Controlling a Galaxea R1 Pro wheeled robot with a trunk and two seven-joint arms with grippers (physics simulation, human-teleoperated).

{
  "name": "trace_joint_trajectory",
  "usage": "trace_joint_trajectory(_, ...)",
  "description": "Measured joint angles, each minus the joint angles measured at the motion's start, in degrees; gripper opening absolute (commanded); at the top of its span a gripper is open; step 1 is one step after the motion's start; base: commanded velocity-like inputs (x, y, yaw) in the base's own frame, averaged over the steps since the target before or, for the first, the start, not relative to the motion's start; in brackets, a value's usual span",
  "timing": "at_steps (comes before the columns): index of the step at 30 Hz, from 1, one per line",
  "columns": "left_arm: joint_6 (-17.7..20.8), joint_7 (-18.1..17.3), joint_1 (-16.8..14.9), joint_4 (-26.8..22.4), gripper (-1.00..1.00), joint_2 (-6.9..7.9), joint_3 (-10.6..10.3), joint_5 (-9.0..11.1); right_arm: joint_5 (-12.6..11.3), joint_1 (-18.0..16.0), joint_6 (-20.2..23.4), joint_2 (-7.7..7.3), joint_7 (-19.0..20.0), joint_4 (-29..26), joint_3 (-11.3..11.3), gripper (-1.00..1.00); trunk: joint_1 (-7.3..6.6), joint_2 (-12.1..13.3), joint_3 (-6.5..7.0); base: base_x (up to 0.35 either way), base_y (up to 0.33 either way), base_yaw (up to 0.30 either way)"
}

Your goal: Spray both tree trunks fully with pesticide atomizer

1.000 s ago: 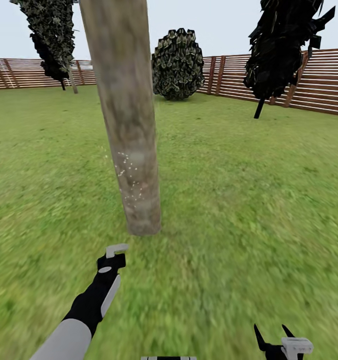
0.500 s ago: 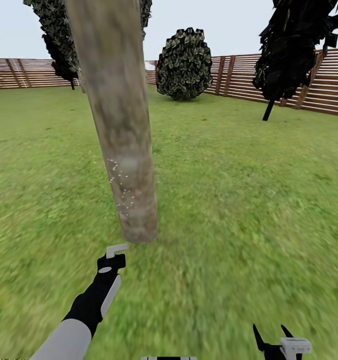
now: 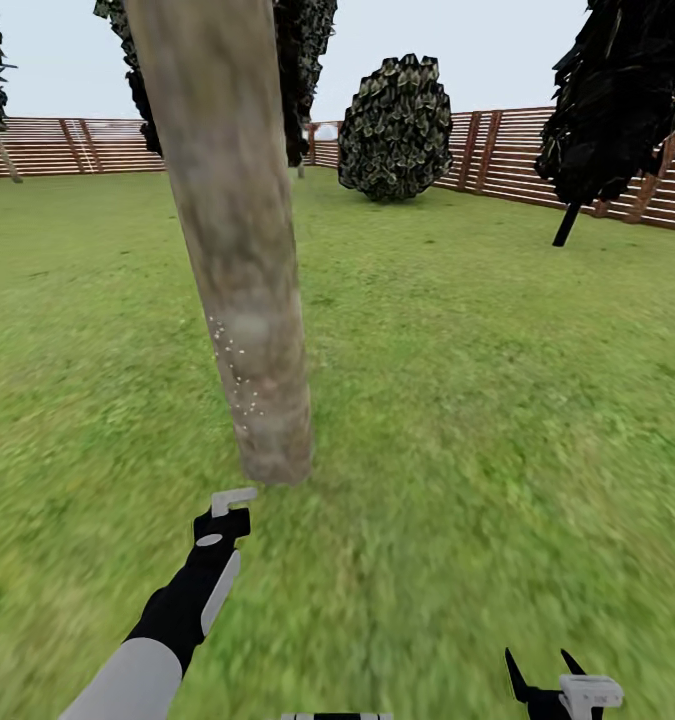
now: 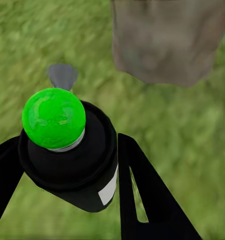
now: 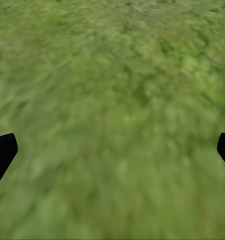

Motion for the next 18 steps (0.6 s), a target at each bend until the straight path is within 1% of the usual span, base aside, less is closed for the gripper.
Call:
trace_joint_trajectory(14, 0.0, 0.0, 0.0, 0.09, -1.0, 0.09, 0.1, 0.0, -0.02, 0.03, -0.09, 0.09, 0.0, 0.0, 0.0, 1.0, 0.0, 0.0, 0.0, 0.112, -0.274, 0.001)
trace_joint_trajectory(18, 0.0, 0.07, 0.0, 0.09, -1.0, 0.09, 0.17, 0.0, -0.03, 0.01, -0.01, 0.09, 0.0, 0.0, 0.0, 1.0, 0.0, 0.0, 0.0, 0.115, -0.274, 0.198)
